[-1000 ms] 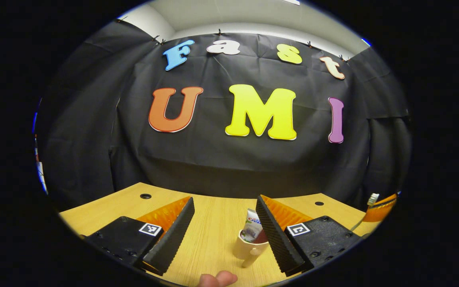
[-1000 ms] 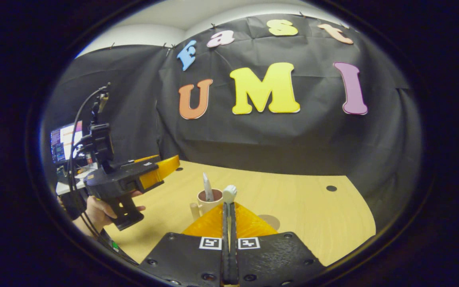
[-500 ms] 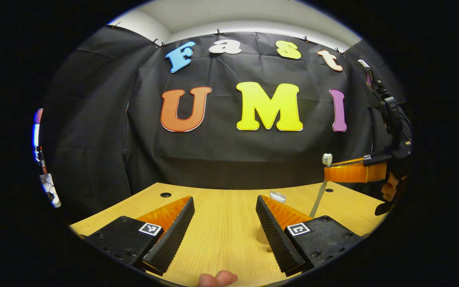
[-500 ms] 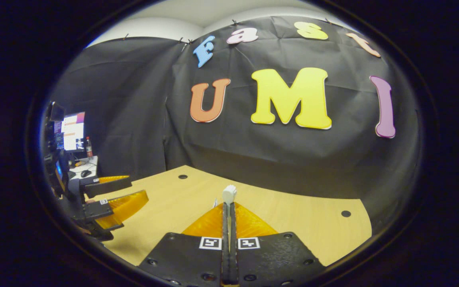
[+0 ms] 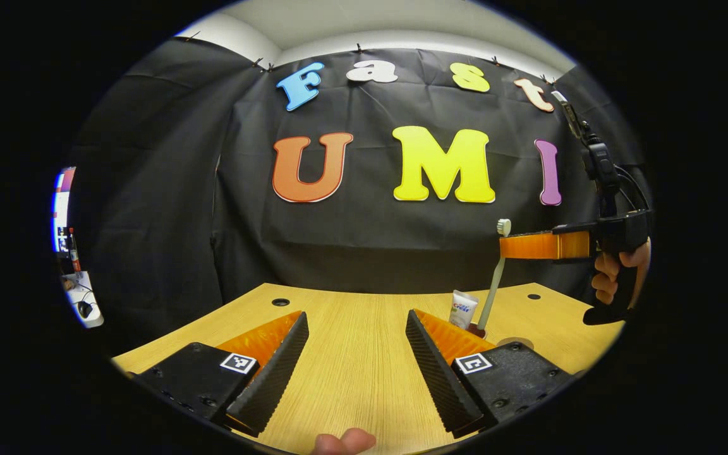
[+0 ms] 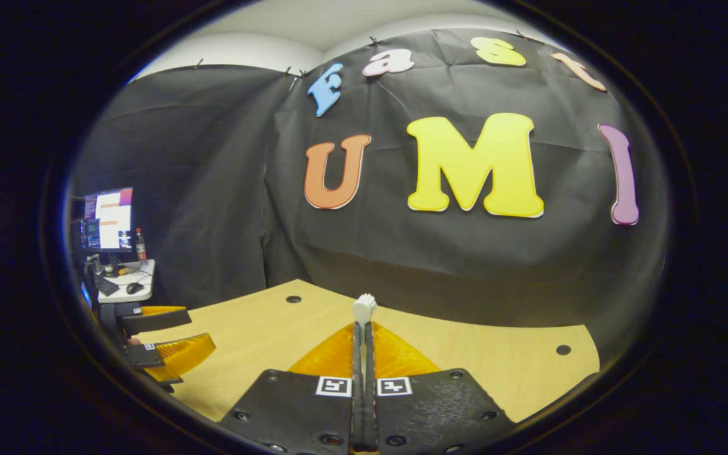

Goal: Put the toothbrush and toothpaste on the desktop into the cup, then pick up the cup and place it on the coaster on the desktop.

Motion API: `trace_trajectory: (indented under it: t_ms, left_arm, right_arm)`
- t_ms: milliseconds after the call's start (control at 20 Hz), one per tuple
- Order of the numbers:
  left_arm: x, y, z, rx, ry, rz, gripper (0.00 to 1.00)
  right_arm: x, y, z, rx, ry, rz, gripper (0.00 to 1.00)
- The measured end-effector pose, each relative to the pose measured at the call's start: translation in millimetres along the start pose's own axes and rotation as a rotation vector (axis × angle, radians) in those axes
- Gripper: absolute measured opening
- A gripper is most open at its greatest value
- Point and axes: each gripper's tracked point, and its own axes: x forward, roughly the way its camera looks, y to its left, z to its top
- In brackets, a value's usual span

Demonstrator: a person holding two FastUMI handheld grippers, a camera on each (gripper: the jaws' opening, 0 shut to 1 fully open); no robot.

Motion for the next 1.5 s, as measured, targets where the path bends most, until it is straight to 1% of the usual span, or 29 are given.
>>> trace_trajectory:
  t_ms: [150,300,350,400,450,500,600,650,700,800,900,1050,1100,1150,1200,1250,1350,1400,1500]
  left_arm:
    - [-0.3,10.4,-3.1,0.004,0.005,0.018,0.98]
    - [1.2,16.2,-5.5,0.003,0.008,0.030,0.98]
    - [1.4,16.6,-6.2,0.001,0.011,0.031,0.98]
    - [3.0,16.0,-8.5,-0.003,0.018,0.030,0.98]
    - [3.7,16.8,-9.8,-0.007,0.024,0.030,0.98]
    - [5.0,15.3,-10.2,-0.013,0.024,0.027,0.98]
    - [4.5,14.1,-10.0,-0.017,0.024,0.025,0.98]
    - [3.3,14.3,-9.0,-0.013,0.023,0.024,0.98]
    - [3.1,11.4,-4.2,-0.005,0.014,0.026,0.98]
    - [1.2,6.7,5.0,0.007,-0.006,0.023,0.98]
    - [0.0,1.9,14.9,0.008,-0.017,0.024,0.98]
    - [4.5,-15.5,32.9,-0.006,-0.026,-0.013,0.98]
    - [7.3,-22.9,37.1,-0.008,-0.016,-0.033,1.00]
    - [10.2,-31.2,41.0,-0.010,0.001,-0.054,1.00]
    - [14.3,-39.0,44.1,-0.010,0.026,-0.079,0.98]
    - [17.8,-47.8,47.8,-0.001,0.058,-0.106,0.98]
    - [25.1,-63.4,59.8,0.031,0.111,-0.156,0.98]
    - [29.1,-77.0,67.8,0.058,0.128,-0.204,0.98]
    - [37.8,-95.4,82.1,0.138,0.173,-0.266,0.98]
  right_arm:
    - [7.9,0.6,-9.2,0.010,0.023,0.001,0.00]
    - [14.2,-8.0,-19.8,0.044,0.056,-0.027,0.01]
    - [16.6,-11.1,-22.6,0.057,0.068,-0.031,0.04]
    - [14.0,-8.4,-23.0,0.070,0.075,-0.019,0.05]
    - [13.6,-8.4,-25.1,0.071,0.083,-0.015,0.26]
    - [12.3,-9.7,-24.4,0.059,0.083,-0.017,0.36]
    - [6.6,-12.4,-17.7,0.029,0.063,-0.033,0.41]
    - [3.5,-14.8,-15.2,0.014,0.048,-0.047,0.65]
    - [-2.2,-16.7,-8.5,-0.005,0.027,-0.059,0.84]
    - [-13.6,-22.2,-1.2,-0.006,0.001,-0.081,0.95]
    - [-33.4,-31.1,4.3,0.017,-0.029,-0.092,0.95]
    - [-72.6,-58.2,9.1,0.064,-0.084,-0.131,0.95]
    - [-88.0,-69.5,8.7,0.055,-0.097,-0.153,0.95]
    - [-104.2,-80.3,9.0,0.026,-0.113,-0.174,0.96]
    - [-121.6,-90.3,7.5,-0.012,-0.124,-0.192,0.95]
    - [-139.0,-100.4,2.7,-0.041,-0.127,-0.209,0.95]
    - [-171.7,-120.8,-9.8,-0.061,-0.114,-0.225,0.96]
    - [-185.9,-131.8,-17.9,-0.055,-0.097,-0.224,0.95]
    - [-216.1,-164.9,-41.2,-0.038,-0.055,-0.259,0.95]
